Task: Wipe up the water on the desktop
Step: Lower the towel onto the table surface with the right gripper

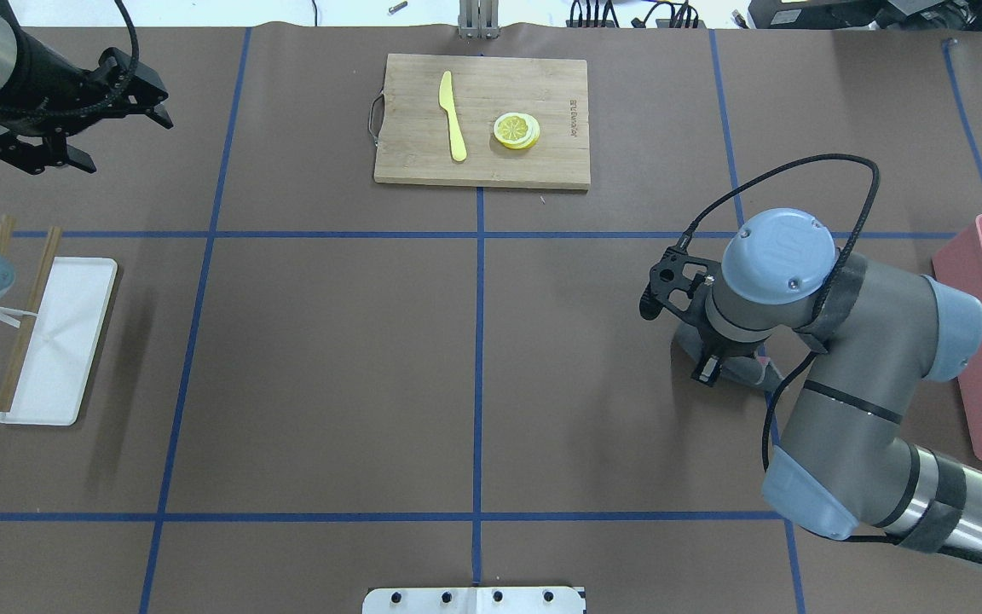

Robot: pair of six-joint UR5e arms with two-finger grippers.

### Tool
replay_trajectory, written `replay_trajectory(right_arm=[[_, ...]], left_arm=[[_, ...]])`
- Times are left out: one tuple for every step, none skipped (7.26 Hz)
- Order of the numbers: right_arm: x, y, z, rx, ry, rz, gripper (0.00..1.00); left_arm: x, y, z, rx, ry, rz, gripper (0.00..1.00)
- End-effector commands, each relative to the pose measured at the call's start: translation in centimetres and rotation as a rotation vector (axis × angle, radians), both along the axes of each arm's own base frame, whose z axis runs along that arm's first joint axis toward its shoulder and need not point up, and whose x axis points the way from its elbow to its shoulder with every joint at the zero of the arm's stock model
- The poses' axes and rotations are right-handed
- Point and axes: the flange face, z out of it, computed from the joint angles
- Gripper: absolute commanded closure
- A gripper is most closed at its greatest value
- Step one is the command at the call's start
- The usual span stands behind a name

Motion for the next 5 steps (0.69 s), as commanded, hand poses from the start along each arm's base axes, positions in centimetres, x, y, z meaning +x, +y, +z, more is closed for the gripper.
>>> replay_trajectory(right_arm=[[-3.0, 2.7, -3.0, -0.089, -0.060, 0.052, 1.00], [-4.4, 4.5, -4.6, -0.133, -0.085, 0.082, 1.00], [-5.5, 6.3, -6.0, -0.173, -0.143, 0.117, 1.00], [-6.4, 7.9, -7.3, -0.233, -0.223, 0.149, 1.00], [-6.6, 8.3, -7.9, -0.274, -0.274, 0.174, 1.00]], left_arm=[[0.0, -0.1, 0.2, -0.002, -0.004, -0.003, 0.02], [0.1, -0.2, 0.4, -0.008, -0.007, -0.003, 0.02], [0.0, -0.3, 0.4, -0.008, -0.007, -0.004, 0.02], [0.0, -0.3, 0.4, -0.008, -0.007, -0.004, 0.02], [0.0, -0.3, 0.4, -0.007, -0.008, -0.005, 0.02]])
